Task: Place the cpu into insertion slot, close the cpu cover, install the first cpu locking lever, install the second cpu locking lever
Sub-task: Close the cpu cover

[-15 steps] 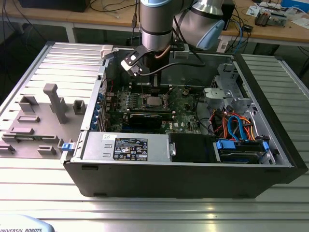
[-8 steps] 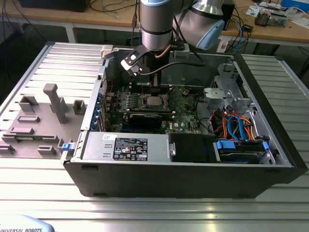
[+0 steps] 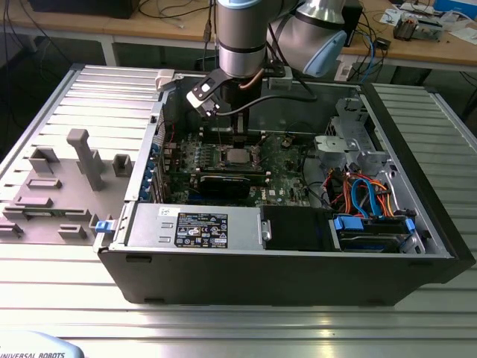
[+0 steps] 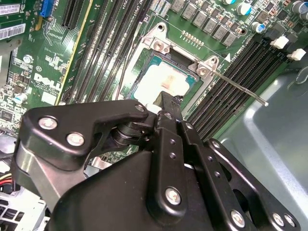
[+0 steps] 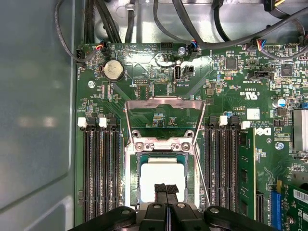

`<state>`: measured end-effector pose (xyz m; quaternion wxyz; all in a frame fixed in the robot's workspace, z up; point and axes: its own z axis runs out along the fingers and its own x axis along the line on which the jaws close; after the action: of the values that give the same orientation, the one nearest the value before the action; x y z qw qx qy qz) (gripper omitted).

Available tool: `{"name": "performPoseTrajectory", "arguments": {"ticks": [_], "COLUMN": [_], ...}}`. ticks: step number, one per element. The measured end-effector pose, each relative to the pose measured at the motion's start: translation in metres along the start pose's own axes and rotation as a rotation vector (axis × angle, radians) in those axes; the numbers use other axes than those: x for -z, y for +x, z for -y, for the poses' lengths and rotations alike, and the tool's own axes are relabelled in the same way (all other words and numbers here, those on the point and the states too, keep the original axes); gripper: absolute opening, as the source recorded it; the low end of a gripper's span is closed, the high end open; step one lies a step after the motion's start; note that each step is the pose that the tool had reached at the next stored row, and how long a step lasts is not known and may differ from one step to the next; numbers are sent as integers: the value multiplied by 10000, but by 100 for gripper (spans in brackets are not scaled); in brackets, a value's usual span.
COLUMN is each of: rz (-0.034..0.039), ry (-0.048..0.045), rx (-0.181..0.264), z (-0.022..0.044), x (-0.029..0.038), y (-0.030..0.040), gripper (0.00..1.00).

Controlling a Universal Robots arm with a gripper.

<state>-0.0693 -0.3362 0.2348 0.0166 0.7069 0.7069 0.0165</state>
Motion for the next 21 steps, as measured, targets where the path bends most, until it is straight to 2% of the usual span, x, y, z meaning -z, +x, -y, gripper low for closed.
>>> {"name": "performPoseTrajectory", "arguments": {"ticks": [7,10,18,21], "rz": [1,0,0,0], "ry": [1,-1,0,0], "rx": [0,0,0,0], "z": [0,-2,-3,-4], "x": [8,45,63,92], "y": [0,0,0,0], "gripper": [11,11,11,11]}}
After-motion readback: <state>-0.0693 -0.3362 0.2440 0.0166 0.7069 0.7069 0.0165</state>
